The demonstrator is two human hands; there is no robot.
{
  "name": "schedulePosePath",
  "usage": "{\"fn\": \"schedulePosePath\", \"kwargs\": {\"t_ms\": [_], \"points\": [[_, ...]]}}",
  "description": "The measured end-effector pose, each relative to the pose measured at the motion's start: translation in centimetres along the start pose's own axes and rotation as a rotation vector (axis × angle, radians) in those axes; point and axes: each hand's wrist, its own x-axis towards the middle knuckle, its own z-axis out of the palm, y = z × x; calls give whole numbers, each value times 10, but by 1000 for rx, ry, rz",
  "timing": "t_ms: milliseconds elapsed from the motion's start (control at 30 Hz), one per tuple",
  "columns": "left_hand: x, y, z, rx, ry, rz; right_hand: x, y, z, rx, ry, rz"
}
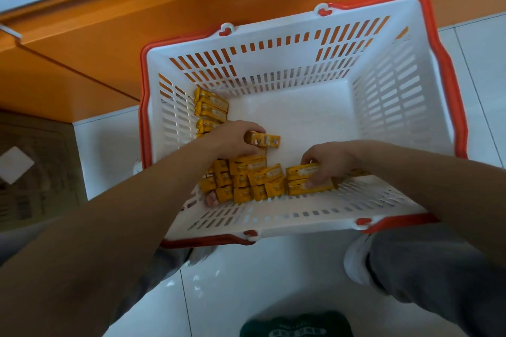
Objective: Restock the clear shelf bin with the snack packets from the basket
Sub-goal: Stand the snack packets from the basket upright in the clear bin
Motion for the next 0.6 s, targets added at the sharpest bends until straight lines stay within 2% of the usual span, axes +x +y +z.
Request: {"fn": "schedulePosePath", "kwargs": {"t_ms": [167, 333, 400, 500, 600], "points": [[1, 7, 7, 210, 30, 29, 1, 8, -8, 64, 160, 57], [2, 13, 9, -17, 169, -34, 2, 7, -18, 166, 262, 120], [-1, 17, -2, -133, 238, -71, -5, 3, -24, 351, 343, 112], [-13, 32, -29, -386, 394, -118, -22, -12, -34, 808, 484, 32], [-39, 57, -58, -681, 532, -125, -51, -39, -46, 1183, 557, -76]]}}
